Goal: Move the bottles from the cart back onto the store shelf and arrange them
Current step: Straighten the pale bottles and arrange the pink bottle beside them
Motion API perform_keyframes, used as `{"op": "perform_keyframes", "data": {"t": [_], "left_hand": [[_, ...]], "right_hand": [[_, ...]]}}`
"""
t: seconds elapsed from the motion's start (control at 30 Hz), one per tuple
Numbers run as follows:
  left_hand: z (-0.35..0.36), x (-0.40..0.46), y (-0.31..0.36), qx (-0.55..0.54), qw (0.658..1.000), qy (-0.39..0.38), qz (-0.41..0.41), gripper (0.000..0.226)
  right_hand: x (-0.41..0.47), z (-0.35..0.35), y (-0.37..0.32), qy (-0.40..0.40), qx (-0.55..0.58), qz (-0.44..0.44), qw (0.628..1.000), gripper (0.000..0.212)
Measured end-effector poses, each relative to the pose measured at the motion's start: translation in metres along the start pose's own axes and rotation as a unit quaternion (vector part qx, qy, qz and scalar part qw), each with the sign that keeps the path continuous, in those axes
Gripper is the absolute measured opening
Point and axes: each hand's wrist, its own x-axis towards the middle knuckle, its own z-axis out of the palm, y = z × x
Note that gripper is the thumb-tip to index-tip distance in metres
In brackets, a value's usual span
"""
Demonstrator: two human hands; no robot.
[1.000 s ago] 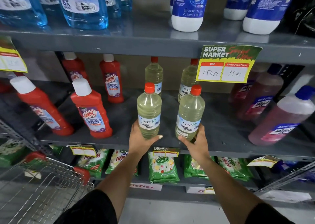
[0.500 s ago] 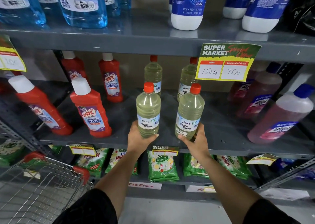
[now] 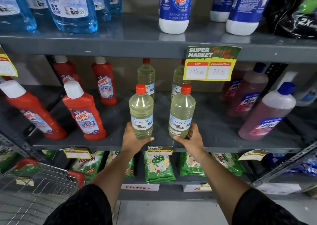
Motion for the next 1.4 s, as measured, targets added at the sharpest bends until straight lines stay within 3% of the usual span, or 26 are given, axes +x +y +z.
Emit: {"op": "perform_keyframes", "data": {"t": [0.1,0.17,0.23,0.3,0.43,0.57,0.7,1.07,1.23,1.4], "left_hand": [[-0.011,0.002,-0.005,0.028,1.0,-0.004,0.0,0.094],[-0.014,0.002,-0.005,0.038,0.999,-0.002,0.008,0.093],[-0.011,0.001,-0.001,0.045,0.999,-0.006,0.017,0.093],[-0.008,0.0,0.005,0.044,0.999,-0.015,0.026,0.087],[-0.009,0.0,0.007,0.035,0.999,-0.019,0.033,0.075],[-0.007,0.004,0.003,0.054,0.998,-0.022,0.034,0.084],[-0.005,0.008,-0.003,0.049,0.998,-0.029,0.03,0.085],[-0.003,0.008,-0.005,0.052,0.998,-0.038,0.025,0.089],[-0.003,0.007,-0.006,0.054,0.998,-0.034,0.02,0.089],[-0.003,0.008,-0.005,0.048,0.998,-0.037,0.022,0.089]], "right_hand": [[-0.007,-0.011,-0.006,0.015,-0.002,0.017,1.0,0.06],[-0.014,-0.033,-0.006,0.126,-0.041,-0.016,0.991,0.037],[-0.022,-0.067,-0.002,0.279,-0.025,-0.052,0.959,0.024],[-0.026,-0.104,0.002,0.364,-0.005,-0.07,0.929,0.034],[-0.019,-0.162,0.005,0.427,-0.051,-0.039,0.902,0.079],[0.0,-0.199,0.012,0.394,-0.071,0.024,0.916,0.116],[0.019,-0.21,0.021,0.357,-0.026,0.063,0.932,0.101],[0.028,-0.212,0.038,0.359,-0.013,0.054,0.932,0.103],[0.025,-0.211,0.035,0.342,-0.033,0.049,0.938,0.123],[0.026,-0.212,0.033,0.365,-0.051,0.06,0.928,0.107]]}}
